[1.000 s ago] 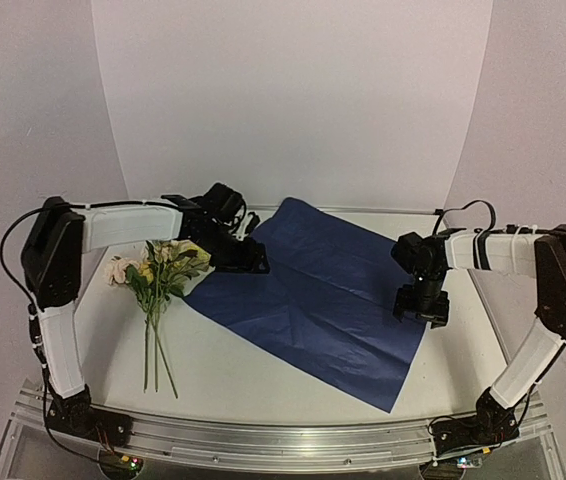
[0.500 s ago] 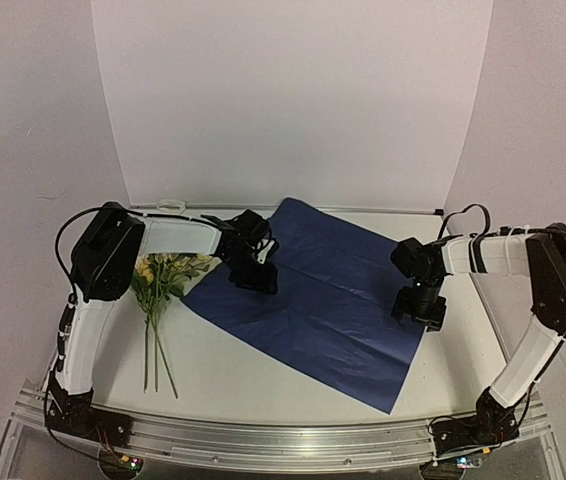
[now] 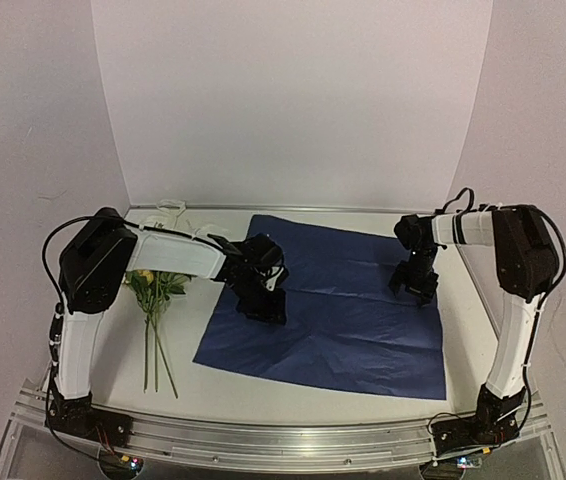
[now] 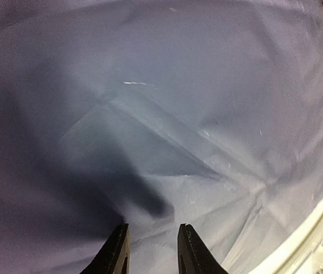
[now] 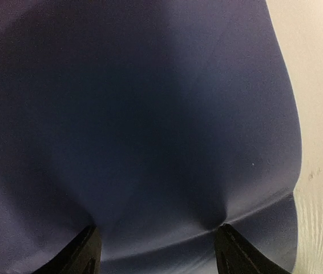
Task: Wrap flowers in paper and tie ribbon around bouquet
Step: Rotate the flattened wrapping paper at the center of the board.
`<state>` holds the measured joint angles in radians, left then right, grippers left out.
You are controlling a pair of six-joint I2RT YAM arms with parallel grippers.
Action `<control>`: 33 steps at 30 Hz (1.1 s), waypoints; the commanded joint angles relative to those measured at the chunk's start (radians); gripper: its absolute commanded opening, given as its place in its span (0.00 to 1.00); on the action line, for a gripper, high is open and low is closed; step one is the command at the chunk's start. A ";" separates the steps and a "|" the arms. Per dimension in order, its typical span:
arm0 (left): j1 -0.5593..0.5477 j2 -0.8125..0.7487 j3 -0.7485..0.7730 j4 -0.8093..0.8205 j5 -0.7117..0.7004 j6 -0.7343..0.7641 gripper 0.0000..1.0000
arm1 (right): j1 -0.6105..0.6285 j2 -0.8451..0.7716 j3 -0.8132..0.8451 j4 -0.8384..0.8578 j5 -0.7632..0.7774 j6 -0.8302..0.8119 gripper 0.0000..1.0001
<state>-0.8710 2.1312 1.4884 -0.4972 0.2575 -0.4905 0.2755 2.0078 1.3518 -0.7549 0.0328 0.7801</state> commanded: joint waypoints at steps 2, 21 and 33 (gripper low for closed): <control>-0.073 -0.042 -0.032 -0.046 0.112 -0.089 0.30 | -0.014 0.165 0.271 -0.046 -0.125 -0.055 0.71; 0.017 -0.055 0.115 0.033 0.057 -0.134 0.47 | 0.028 0.111 0.506 -0.193 -0.135 -0.086 0.90; 0.245 -0.020 0.094 -0.121 -0.162 0.057 0.66 | 0.086 -0.470 -0.404 0.114 -0.123 0.192 0.98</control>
<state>-0.6213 2.1153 1.5871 -0.5431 0.1945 -0.5137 0.3166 1.5997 1.1618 -0.7575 -0.1081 0.8417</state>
